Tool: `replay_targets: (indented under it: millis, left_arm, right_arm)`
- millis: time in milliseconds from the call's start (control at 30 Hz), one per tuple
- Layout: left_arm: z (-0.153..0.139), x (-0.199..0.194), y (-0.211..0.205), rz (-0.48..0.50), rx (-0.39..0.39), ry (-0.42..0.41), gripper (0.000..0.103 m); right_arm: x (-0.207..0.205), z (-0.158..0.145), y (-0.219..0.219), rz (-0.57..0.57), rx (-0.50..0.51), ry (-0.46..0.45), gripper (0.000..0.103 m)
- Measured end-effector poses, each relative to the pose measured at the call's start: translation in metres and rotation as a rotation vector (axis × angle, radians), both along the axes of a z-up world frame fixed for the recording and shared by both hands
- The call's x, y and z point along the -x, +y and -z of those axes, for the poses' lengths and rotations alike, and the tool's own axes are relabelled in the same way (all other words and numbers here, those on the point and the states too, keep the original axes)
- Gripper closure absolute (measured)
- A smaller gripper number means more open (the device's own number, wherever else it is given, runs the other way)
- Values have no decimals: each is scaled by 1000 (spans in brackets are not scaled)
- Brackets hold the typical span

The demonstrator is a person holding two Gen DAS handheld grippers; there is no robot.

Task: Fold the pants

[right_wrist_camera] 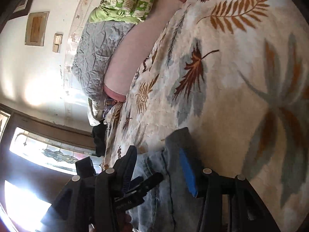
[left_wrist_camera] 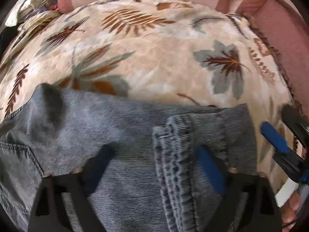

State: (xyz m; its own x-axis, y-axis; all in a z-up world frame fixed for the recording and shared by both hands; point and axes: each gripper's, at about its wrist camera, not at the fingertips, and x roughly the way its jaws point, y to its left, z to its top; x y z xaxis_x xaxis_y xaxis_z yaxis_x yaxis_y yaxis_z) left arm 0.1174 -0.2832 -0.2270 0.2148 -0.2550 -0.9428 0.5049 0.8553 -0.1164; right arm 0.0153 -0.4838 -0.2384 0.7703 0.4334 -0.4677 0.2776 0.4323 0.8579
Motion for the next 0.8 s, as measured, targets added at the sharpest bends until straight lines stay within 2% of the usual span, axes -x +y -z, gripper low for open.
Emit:
replay_targets:
  millis: [33, 67, 100, 200, 367, 400, 433, 500, 600, 667, 800]
  left_arm:
    - [-2, 2, -2, 16, 10, -2, 39]
    - [-4, 4, -4, 33, 18, -6, 47]
    - [-6, 5, -7, 52, 33, 1, 63]
    - [-6, 5, -10, 67, 47, 2, 71]
    - [-15, 6, 7, 69, 120, 9, 71]
    - [-17, 7, 13, 68, 127, 4, 69]
    - [-18, 8, 18, 60, 113, 2, 59]
    - [-19, 8, 29, 32, 99, 10, 46]
    - [-16, 9, 45, -5, 123, 57, 38]
    - [-7, 12, 46, -23, 135, 110, 38]
    - [-9, 32, 39, 22, 106, 63, 38]
  right_arm:
    - [-3, 0, 0, -4, 0, 0, 53]
    - [-8, 0, 3, -11, 5, -2, 53]
    - [-14, -1, 7, -20, 12, -6, 53]
    - [-28, -3, 16, -45, 71, 0, 53]
    - [-39, 0, 17, -73, 132, 5, 53]
    - [-40, 0, 16, -76, 133, 0, 53]
    - [-42, 0, 15, -80, 135, -5, 53]
    - [-46, 0, 13, -81, 148, -5, 53]
    - [-49, 1, 13, -79, 142, -10, 53]
    - [-51, 1, 17, -91, 149, -9, 53]
    - [-47, -3, 22, -105, 181, -13, 53]
